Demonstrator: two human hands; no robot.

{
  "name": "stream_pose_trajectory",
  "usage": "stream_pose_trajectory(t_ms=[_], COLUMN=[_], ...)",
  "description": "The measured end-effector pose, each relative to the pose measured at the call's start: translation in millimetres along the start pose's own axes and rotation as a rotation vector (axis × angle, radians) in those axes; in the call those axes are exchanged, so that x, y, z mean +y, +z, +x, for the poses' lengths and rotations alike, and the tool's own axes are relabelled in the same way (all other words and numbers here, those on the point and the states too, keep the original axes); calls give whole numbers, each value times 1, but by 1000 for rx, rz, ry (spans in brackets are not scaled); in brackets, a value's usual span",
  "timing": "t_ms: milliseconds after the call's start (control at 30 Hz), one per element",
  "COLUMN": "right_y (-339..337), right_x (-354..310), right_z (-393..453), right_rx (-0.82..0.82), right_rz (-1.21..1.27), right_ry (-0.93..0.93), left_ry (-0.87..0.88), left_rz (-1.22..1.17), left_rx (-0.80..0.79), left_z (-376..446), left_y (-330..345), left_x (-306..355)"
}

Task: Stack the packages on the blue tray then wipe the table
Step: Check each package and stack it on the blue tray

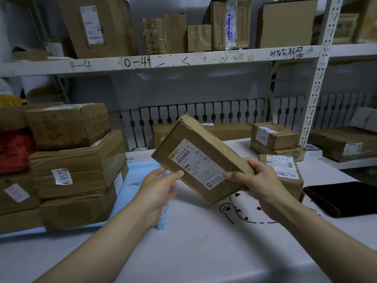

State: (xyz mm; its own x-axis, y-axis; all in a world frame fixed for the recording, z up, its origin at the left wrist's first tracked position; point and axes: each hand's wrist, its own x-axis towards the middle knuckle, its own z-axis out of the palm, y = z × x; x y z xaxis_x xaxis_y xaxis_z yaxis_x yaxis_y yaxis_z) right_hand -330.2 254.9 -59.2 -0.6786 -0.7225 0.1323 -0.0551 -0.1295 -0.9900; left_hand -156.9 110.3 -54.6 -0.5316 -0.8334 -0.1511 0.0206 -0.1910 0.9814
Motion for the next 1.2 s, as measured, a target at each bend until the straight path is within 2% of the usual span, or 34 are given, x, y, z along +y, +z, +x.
stream_pose_trajectory(t_ms=[133, 233, 400, 533, 667, 767, 1033, 1200], right_y=[3, 3, 5, 7, 11, 12, 9, 3], right_x=[-7, -11, -11, -12, -16, -18, -15, -4], right_z=[-2, -4, -4, -3, -6, -8, -9, 3], right_rx=[74, 102, 120, 97, 63, 41, 17, 133], right_rz=[6, -5, -47, -94, -144, -180, -240, -255], right_ry=[-57, -96, -143, -177, -213, -234, -276, -306], left_ry=[92, 298, 663, 917, 1056, 1073, 980, 874], left_rz=[103, 217, 579, 804, 1002, 1036, 1025, 818], left_rx=[136, 217, 292, 206, 107, 61, 22, -46], left_z=[-1, -2, -3, -6, -2, 2, 2, 5], left_y=[6, 8, 7, 15, 25, 28, 22, 16], left_x=[0, 0, 5, 14, 23, 25, 27, 31])
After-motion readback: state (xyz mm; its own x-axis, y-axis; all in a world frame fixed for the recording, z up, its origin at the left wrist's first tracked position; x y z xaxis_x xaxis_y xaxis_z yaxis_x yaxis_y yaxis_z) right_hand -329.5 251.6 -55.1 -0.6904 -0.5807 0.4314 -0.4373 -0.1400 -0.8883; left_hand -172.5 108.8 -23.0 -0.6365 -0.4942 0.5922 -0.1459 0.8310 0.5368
